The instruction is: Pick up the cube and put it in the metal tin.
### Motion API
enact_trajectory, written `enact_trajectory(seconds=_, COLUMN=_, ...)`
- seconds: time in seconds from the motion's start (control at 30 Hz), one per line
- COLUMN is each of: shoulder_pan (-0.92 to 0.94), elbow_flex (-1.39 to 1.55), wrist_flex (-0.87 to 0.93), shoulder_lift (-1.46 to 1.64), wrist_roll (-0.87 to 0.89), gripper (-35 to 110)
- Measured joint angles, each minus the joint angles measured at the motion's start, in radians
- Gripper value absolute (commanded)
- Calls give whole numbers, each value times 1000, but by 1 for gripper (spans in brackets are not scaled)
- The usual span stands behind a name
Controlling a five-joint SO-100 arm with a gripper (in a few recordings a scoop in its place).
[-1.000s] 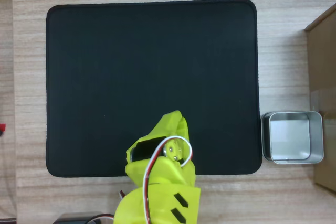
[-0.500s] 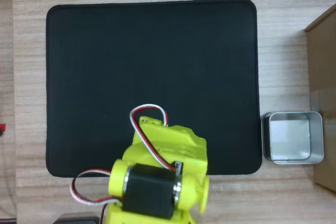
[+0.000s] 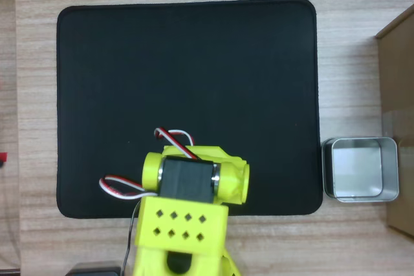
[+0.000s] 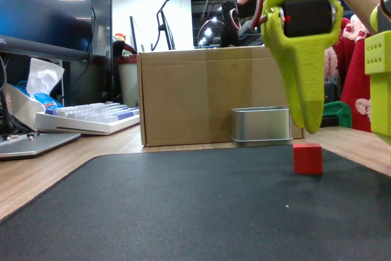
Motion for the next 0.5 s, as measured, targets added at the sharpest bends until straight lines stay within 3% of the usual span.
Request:
enact_trajectory(seconds=0.43, shoulder_pan=15, elbow_flex=123, wrist_flex=-190, shoulder_lift=-57, wrist_roll=0, gripper=18)
enact_trajectory(seconds=0.5, shoulder_pan=17, elbow_flex=153, wrist_flex=-212, shoulder_lift=-64, wrist_roll=0, gripper=13)
